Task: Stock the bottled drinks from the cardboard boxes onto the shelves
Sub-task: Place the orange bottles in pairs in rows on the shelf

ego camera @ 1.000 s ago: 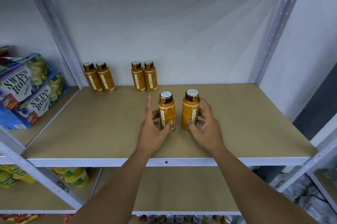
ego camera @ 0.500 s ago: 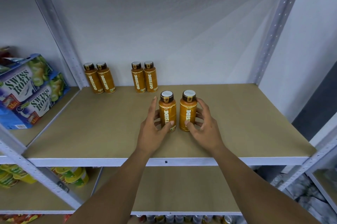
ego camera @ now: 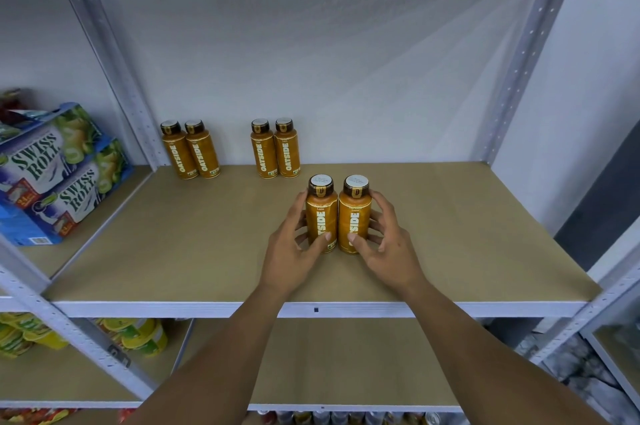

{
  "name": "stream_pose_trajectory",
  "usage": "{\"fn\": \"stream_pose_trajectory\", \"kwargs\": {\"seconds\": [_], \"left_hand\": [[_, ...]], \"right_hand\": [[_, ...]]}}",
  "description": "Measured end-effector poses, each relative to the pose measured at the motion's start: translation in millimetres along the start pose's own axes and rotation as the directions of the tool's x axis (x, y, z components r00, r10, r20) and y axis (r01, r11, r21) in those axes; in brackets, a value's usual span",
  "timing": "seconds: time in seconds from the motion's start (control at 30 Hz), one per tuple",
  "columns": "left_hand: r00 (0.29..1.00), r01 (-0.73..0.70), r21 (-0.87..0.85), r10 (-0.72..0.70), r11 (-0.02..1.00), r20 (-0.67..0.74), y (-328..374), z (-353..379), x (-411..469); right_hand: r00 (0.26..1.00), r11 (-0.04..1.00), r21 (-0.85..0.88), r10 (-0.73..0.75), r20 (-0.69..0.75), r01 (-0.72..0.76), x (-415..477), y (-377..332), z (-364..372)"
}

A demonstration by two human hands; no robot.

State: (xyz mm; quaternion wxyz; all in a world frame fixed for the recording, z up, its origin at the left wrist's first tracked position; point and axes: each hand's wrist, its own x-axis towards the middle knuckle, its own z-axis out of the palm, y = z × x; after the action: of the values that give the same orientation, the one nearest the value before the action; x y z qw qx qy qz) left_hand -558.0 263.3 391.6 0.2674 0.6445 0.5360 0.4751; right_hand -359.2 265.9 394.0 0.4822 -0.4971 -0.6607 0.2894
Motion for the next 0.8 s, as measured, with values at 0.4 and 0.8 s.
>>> {"fn": "stream_pose_trajectory", "kwargs": {"seconds": [0.4,0.8], "left_hand": [[1.0,0.014,0.026,-0.014,1.0,0.002,6,-1,-2],[0.988,-0.069,0.103,0.054,0.992,0.145,38,-40,31]], "right_hand": [[1.0,1.0,-0.007,0.002,0.0,-0.002,-1,-3,-1],[0.993,0.975,-0.207,-0.055,0.102,0.076,29,-34,-36]]}}
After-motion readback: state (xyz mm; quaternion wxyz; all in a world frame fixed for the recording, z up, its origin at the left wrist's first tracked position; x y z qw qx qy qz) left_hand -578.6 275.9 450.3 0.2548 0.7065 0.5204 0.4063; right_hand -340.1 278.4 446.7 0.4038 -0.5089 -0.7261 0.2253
